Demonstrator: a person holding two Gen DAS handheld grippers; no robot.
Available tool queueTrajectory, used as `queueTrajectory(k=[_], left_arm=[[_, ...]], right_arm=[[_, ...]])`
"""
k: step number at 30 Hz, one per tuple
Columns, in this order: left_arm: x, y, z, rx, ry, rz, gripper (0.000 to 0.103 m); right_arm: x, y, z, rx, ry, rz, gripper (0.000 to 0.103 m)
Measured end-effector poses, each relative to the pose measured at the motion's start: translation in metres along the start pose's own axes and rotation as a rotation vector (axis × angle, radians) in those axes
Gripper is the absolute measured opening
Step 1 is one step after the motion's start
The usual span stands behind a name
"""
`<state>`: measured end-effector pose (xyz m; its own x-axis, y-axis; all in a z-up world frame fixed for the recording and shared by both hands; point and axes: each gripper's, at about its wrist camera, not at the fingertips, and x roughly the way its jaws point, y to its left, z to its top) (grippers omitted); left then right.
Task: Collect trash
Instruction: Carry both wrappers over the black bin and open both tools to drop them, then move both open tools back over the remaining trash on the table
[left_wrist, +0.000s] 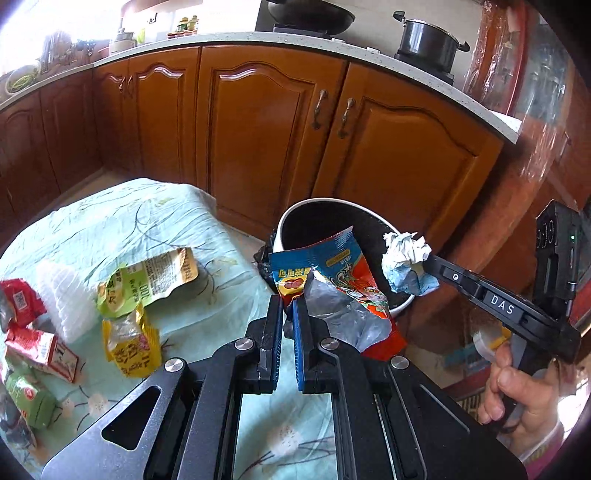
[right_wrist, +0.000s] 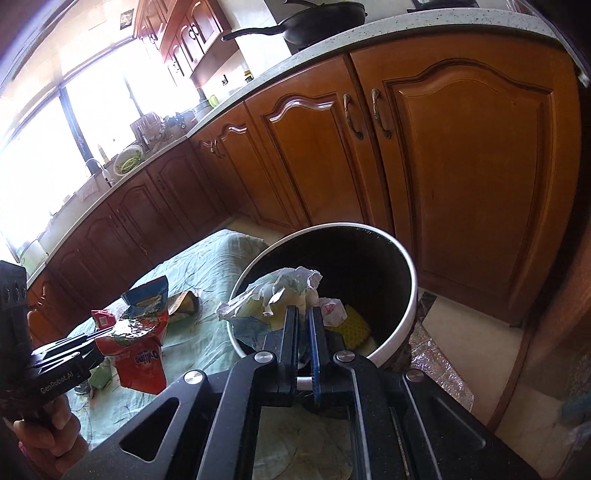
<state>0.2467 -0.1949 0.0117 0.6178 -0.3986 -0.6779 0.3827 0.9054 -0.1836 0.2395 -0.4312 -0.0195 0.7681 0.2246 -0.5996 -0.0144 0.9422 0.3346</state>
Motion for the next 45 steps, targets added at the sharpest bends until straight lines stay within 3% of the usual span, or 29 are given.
queueTrajectory(k=[16, 19, 20, 21, 23, 25, 28, 30, 32, 38, 42, 45], left_arm=[[0.074, -0.033, 0.039, 0.069, 0.075, 0.007, 0.006], [0.083, -0.038, 0.042, 0.077, 0.091, 0.007, 0.007], [0.086, -0.039, 0.043, 0.079, 0.098, 0.009, 0.009], [0.087, -0.039, 0.043, 0.078, 0.105, 0.009, 0.015], [0.085, -0.038, 0.041, 0.076, 0.1, 0.012, 0.029], [0.081, -0.036, 0.038, 0.07, 0.083, 0.014, 0.045], [0.074, -0.03, 0.032, 0.047, 0.079, 0.008, 0.045], [0.067, -0.024, 0.026, 0.025, 0.074, 0.001, 0.046], [0.058, -0.017, 0.019, 0.007, 0.065, -0.003, 0.046], [0.022, 0.011, -0.016, -0.074, 0.038, 0.009, 0.051], [-0.003, 0.032, -0.037, -0.117, 0.019, 0.037, 0.051], [-0.026, 0.051, -0.051, -0.141, 0.0, 0.072, 0.054]], right_arm=[[0.033, -0.031, 0.023, 0.019, 0.052, -0.047, 0.006], [0.042, -0.029, 0.024, 0.03, 0.06, -0.05, 0.014], [0.044, -0.027, 0.022, 0.036, 0.068, -0.051, 0.021], [0.045, -0.028, 0.023, 0.043, 0.072, -0.051, 0.027], [0.041, -0.029, 0.02, 0.051, 0.066, -0.043, 0.048], [0.038, -0.029, 0.018, 0.052, 0.056, -0.042, 0.051], [0.035, -0.028, 0.014, 0.067, 0.054, -0.029, 0.055], [0.031, -0.026, 0.011, 0.073, 0.049, -0.024, 0.064], [0.027, -0.023, 0.008, 0.082, 0.042, -0.012, 0.08], [0.017, 0.009, -0.005, 0.061, 0.07, 0.015, 0.098], [0.017, 0.034, -0.013, 0.047, 0.123, 0.042, 0.101], [0.017, 0.059, -0.021, -0.002, 0.154, 0.009, 0.103]])
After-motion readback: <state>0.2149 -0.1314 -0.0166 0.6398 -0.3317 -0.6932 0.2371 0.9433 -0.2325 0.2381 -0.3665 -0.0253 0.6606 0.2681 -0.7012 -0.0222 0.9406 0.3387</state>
